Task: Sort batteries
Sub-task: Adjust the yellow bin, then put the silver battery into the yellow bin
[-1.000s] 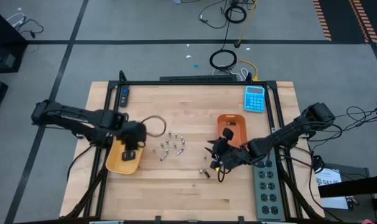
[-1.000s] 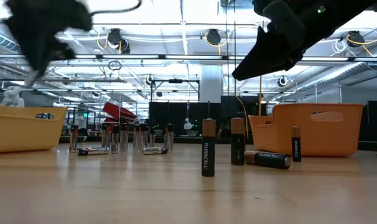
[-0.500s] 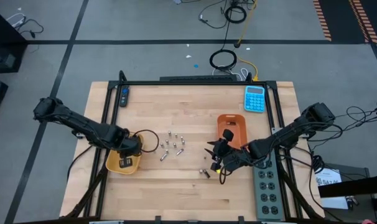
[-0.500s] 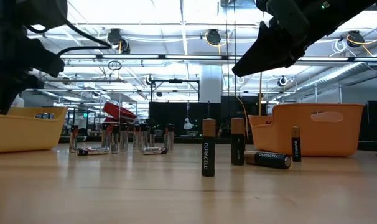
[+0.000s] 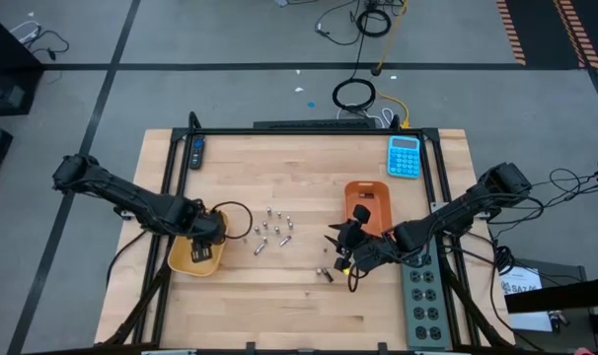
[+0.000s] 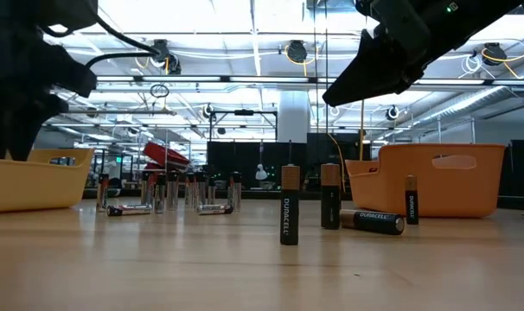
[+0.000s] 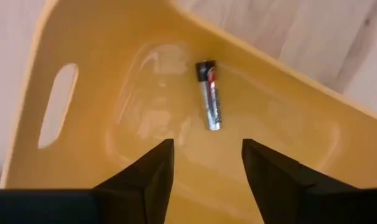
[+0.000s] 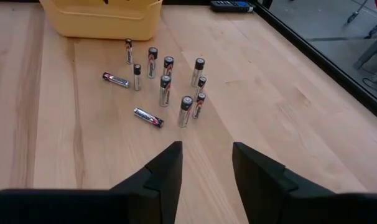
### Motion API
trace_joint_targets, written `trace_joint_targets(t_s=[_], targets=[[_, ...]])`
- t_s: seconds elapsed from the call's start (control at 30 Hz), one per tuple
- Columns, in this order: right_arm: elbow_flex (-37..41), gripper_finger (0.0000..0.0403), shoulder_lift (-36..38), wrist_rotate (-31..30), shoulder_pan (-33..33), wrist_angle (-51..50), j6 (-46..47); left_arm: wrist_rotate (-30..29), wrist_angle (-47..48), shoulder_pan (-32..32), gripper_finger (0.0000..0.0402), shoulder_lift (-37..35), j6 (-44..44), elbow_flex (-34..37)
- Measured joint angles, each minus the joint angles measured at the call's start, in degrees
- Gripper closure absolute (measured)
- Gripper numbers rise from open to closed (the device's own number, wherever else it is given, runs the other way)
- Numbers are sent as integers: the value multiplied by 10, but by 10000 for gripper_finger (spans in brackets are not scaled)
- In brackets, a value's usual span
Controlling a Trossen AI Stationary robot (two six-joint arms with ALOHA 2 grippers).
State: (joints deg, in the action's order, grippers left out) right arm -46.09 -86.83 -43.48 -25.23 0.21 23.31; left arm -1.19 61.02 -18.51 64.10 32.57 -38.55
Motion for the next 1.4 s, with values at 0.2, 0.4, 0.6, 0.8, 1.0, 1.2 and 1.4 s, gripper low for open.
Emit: trace_joint_targets(t_s=[0.2, 0.4, 0.6, 0.8, 1.0, 1.2, 1.4], targets=[[0, 271, 0, 0, 0, 0, 0, 3, -71, 2, 230, 12, -65, 19], [0, 271, 0, 0, 0, 0, -2, -21, -83, 2, 231, 54, -84, 20], [0, 271, 0, 0, 0, 0, -4, -10, -125, 9, 231, 96, -74, 20], [0, 271, 0, 0, 0, -3, -4, -22, -170, 27, 231, 116, -69, 20], [0, 271, 0, 0, 0, -3, -4, -66, -172, 52, 231, 115, -48, 20], [0, 271, 0, 0, -1, -4, -4, -67, -146, 62, 231, 115, -62, 6], [0, 271, 0, 0, -4, -4, -3, -40, -24, 49, 231, 111, -60, -86]])
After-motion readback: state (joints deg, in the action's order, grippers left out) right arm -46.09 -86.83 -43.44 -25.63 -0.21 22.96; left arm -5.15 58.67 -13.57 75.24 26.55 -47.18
